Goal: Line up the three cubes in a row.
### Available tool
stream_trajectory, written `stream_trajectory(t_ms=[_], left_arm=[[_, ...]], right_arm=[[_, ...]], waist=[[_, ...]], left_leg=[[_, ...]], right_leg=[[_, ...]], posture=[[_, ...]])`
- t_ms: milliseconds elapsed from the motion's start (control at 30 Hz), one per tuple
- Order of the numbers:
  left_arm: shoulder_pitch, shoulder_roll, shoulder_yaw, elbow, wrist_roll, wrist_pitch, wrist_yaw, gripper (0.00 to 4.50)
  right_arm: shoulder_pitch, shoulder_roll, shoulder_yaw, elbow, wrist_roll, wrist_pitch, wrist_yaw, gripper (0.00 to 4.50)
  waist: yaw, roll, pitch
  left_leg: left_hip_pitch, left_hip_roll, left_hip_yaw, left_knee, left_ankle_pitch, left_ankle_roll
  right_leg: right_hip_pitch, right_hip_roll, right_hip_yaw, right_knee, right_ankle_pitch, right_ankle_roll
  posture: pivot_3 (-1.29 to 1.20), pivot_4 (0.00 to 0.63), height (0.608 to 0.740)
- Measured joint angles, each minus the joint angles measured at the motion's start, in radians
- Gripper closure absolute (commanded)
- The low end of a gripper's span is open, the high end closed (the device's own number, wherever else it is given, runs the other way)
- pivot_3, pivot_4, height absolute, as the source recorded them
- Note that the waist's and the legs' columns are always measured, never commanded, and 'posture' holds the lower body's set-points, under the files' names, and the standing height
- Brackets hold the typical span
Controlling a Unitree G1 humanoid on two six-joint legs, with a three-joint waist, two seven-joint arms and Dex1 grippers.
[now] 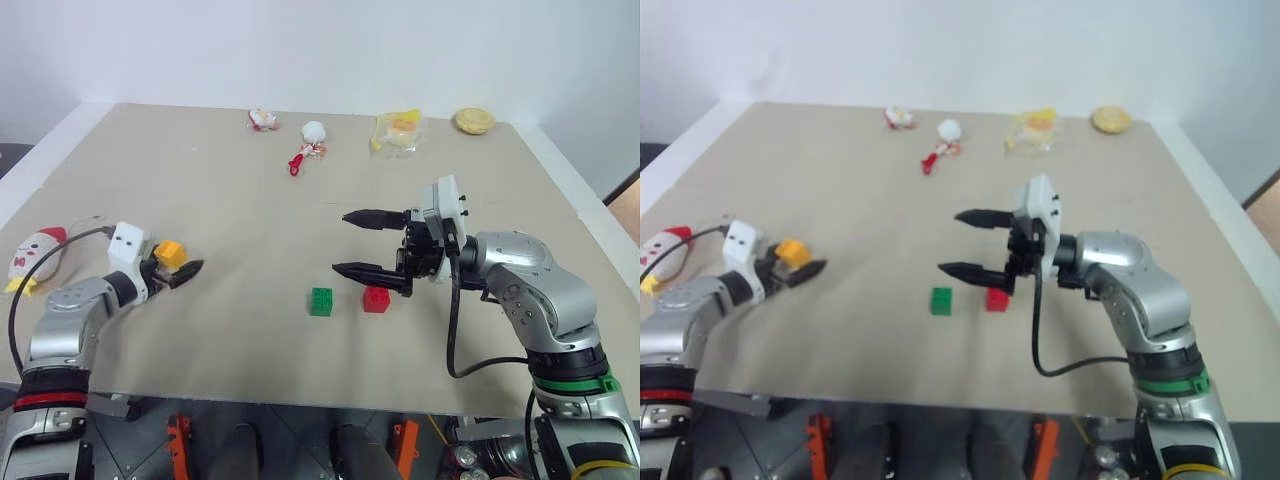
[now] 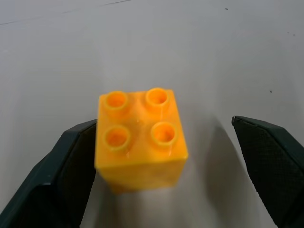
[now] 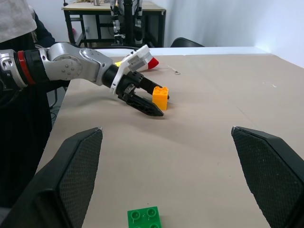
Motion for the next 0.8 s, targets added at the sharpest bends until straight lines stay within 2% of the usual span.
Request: stream_trajectory(t_ms=[67, 100, 200, 333, 467, 633, 800], left_arm=[[-0.004, 0.000, 0.000, 0.006, 0.003, -0.010, 0.004, 1.87], [-0.007, 0.000, 0.000, 0.012, 0.006, -0.016, 0.006, 2.40], [-0.008, 0.000, 0.000, 0.018, 0.011, -0.022, 0.012, 3.12], [-0.008, 0.000, -0.001, 0.012, 0.003, -0.014, -0.001, 3.12], [-0.008, -0.005, -0.040, -0.108, -0.082, 0.042, -0.135, 3.12], [-0.030, -0.017, -0.182, -0.187, -0.101, 0.026, -0.323, 3.12], [-0.113, -0.027, -0.334, -0.122, -0.037, -0.129, -0.519, 3.12]], right_arm=[[0.001, -0.002, 0.000, -0.001, 0.001, 0.003, 0.000, 0.00], [0.001, -0.003, 0.000, -0.001, 0.001, 0.006, 0.000, 0.00], [0.001, -0.003, 0.000, -0.001, 0.001, 0.007, 0.000, 0.00], [0.003, -0.014, -0.002, -0.006, 0.010, 0.009, 0.009, 0.00], [0.042, -0.079, -0.032, -0.037, 0.041, 0.027, 0.057, 0.00], [0.104, -0.138, -0.056, -0.048, 0.050, 0.045, 0.080, 0.00], [0.154, -0.167, -0.095, -0.067, 0.050, 0.057, 0.063, 0.00]], waist=[[0.000, 0.000, 0.000], [0.000, 0.000, 0.000], [0.000, 0.000, 0.000], [0.000, 0.000, 0.000], [0.007, 0.000, 0.000], [0.008, 0.000, 0.000], [0.006, 0.000, 0.000]], left_leg=[[0.000, 0.000, 0.000, 0.000, 0.000, 0.000], [0.000, 0.000, 0.000, 0.000, 0.000, 0.000], [0.000, 0.000, 0.000, 0.000, 0.000, 0.000], [0.000, 0.000, 0.000, 0.000, 0.000, 0.000], [-0.001, -0.001, 0.000, 0.000, 0.000, 0.000], [0.000, -0.001, 0.001, 0.000, 0.000, 0.000], [0.000, -0.001, 0.000, 0.000, 0.000, 0.000]], right_leg=[[0.000, 0.000, 0.000, 0.000, 0.000, 0.000], [0.000, 0.000, 0.000, 0.000, 0.000, 0.000], [0.000, 0.000, 0.000, 0.000, 0.000, 0.000], [0.000, 0.000, 0.000, 0.000, 0.000, 0.000], [0.001, -0.001, 0.000, 0.000, 0.000, -0.001], [0.000, -0.001, 0.001, 0.000, -0.001, 0.000], [0.000, 0.000, 0.001, 0.000, 0.000, 0.000]], posture=[[0.00, 0.150, 0.738], [0.00, 0.150, 0.738], [0.00, 0.150, 0.738], [0.00, 0.150, 0.738], [0.00, 0.150, 0.738], [0.00, 0.150, 0.738], [0.00, 0.150, 0.738]])
